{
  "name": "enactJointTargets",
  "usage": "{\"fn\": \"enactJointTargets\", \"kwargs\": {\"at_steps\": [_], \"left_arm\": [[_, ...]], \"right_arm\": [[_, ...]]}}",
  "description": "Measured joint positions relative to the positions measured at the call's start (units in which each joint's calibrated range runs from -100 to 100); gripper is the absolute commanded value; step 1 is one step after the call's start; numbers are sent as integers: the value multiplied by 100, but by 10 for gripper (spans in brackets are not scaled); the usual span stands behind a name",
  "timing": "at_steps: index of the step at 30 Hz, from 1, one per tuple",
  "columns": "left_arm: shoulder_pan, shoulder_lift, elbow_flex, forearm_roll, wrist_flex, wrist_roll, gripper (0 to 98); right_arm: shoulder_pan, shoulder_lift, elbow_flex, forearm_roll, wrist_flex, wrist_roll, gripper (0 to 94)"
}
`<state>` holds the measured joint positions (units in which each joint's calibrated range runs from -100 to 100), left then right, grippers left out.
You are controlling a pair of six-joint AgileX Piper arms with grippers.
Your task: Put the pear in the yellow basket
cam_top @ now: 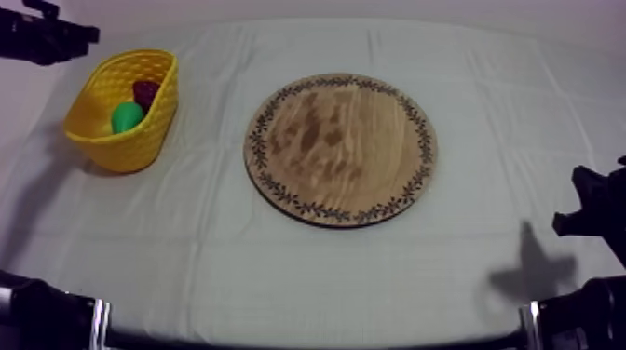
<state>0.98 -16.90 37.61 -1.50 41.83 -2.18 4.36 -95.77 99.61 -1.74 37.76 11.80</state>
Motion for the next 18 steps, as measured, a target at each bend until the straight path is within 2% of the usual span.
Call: {"fn": "enactJointTargets", "kwargs": {"at_steps": [9, 13, 18], "left_arm": [[-153, -2294, 1836, 28, -1019, 172, 0], [-137, -3496, 2762, 28, -1060, 218, 0], [-76, -5087, 4026, 14, -934, 56, 0]], "right_arm": [[0, 0, 0, 0, 0, 0, 5], [0, 0, 0, 0, -11, 0, 5], [0, 0, 0, 0, -4, 0, 5]]}}
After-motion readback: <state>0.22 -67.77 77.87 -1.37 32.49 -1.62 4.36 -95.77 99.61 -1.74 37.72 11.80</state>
